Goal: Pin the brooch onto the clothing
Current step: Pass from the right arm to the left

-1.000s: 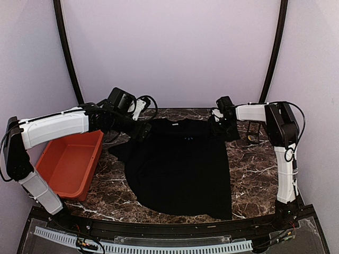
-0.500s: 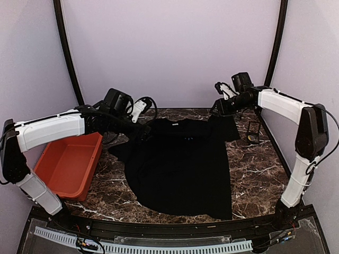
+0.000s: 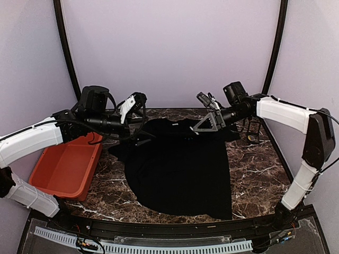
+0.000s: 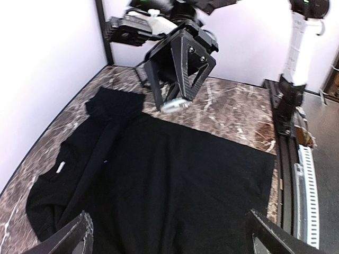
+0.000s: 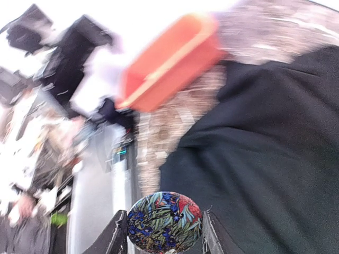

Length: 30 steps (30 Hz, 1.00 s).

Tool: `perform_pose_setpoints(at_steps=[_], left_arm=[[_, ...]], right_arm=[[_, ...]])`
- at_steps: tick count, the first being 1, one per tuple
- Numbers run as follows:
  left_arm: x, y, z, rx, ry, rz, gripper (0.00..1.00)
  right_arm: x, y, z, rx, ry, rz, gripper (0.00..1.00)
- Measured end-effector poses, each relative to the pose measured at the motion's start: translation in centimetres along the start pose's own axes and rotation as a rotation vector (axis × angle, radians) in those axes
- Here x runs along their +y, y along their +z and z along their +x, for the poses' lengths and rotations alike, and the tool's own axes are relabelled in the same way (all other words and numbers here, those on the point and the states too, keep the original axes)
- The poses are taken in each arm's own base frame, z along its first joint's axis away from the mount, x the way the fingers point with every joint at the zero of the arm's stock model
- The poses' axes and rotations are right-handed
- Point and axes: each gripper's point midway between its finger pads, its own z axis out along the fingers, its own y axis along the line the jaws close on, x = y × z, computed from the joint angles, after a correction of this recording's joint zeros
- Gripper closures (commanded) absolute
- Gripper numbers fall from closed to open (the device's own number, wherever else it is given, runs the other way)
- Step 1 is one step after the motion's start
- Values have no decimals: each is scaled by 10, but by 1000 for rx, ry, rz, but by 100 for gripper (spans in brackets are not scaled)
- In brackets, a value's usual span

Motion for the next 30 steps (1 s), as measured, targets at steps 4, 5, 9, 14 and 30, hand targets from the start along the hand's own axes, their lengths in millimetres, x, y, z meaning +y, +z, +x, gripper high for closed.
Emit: perform_pose_setpoints(at_steps=[4, 5, 9, 14, 30], left_arm=[[-22, 1, 1, -13, 43, 101, 4], [-27, 1, 1, -16, 53, 120, 4], [-41, -3, -2, -38, 86, 181, 7], [-54, -5, -3, -53, 110, 235, 12], [-75, 0, -4, -92, 113, 333, 27]], right_arm=[[54, 27, 16, 67, -82, -219, 62], [62, 28, 18, 73, -93, -253, 61], [95, 39, 26, 107, -140, -373, 61], [109, 45, 27, 118, -168, -436, 62], [93, 81, 36, 200, -89, -434, 64]])
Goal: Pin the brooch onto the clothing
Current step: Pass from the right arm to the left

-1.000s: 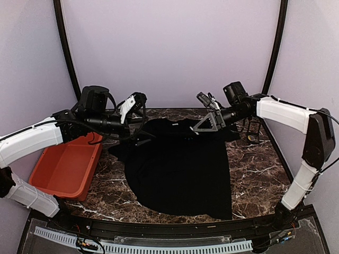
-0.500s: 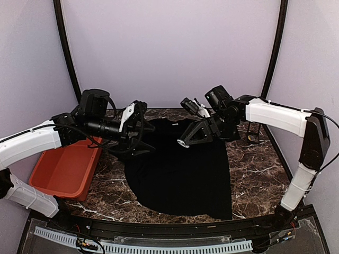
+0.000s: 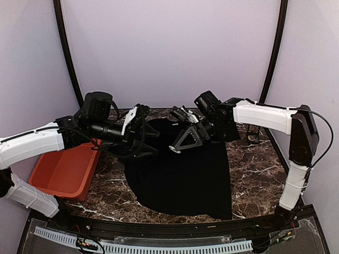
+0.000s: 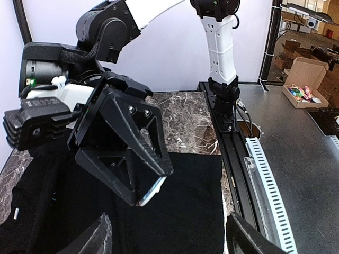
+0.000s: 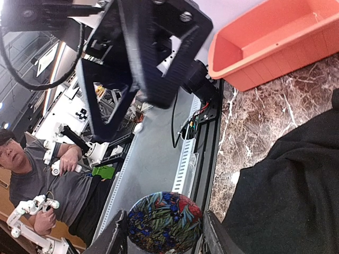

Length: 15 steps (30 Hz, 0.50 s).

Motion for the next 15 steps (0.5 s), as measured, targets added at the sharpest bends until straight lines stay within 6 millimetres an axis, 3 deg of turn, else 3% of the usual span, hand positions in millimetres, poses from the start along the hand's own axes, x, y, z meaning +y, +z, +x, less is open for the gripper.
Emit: perform_pose_setpoints(at_steps=[8, 15], left_arm=[[2, 21, 14, 37, -22, 42, 32], [-4, 36, 13, 89, 18, 55, 36]], right_arm=[[-10, 2, 4, 9, 54, 8, 64], [-10, 2, 4, 8, 69, 8, 65]])
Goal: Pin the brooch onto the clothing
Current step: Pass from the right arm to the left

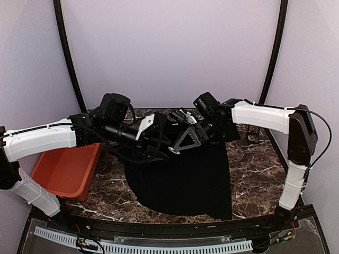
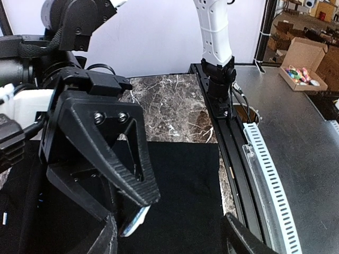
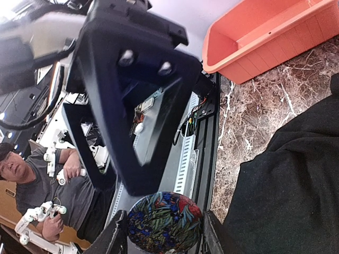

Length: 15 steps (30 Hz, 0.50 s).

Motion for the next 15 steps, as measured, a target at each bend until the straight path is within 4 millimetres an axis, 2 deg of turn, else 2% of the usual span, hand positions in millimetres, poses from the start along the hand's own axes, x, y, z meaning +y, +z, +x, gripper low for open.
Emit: perform_pose_setpoints(at_steps=[5, 15], left_arm=[[-7, 15, 0, 61, 71, -9, 43], [5, 21, 9, 130, 137, -69, 63]], right_arm=[[-1, 0, 1, 1, 18, 3, 66], [-3, 1, 3, 4, 32, 7, 66]])
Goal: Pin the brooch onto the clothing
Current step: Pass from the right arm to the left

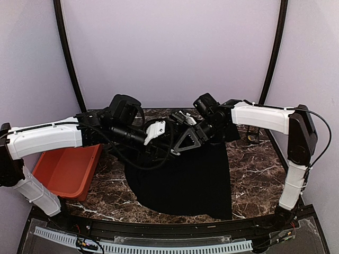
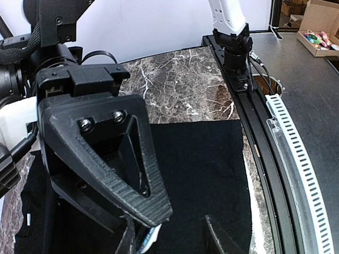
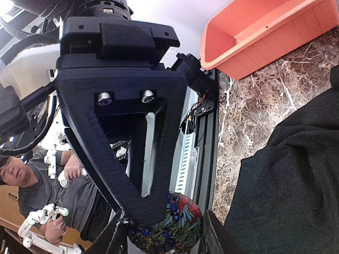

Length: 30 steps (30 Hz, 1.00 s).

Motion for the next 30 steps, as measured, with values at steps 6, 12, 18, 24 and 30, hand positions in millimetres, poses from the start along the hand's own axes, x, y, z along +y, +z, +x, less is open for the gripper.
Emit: perform_pose_setpoints(at_steps=[6, 12, 18, 24, 30], left_arm=[[5, 0, 4, 24, 22, -29, 68], [6, 0, 6, 35, 36, -43, 73], [9, 0, 7, 44, 45, -60, 79], [11, 0, 8, 49, 49, -69, 91], [7, 2, 12, 57, 55, -61, 99]], right_arm=[[-1, 1, 1, 1, 2, -2, 67], [-1, 1, 2, 0, 1, -6, 68], [0, 1, 1, 0, 0, -8, 68], [1, 3, 2, 3, 0, -11, 68], [3, 4, 2, 4, 1, -17, 66]])
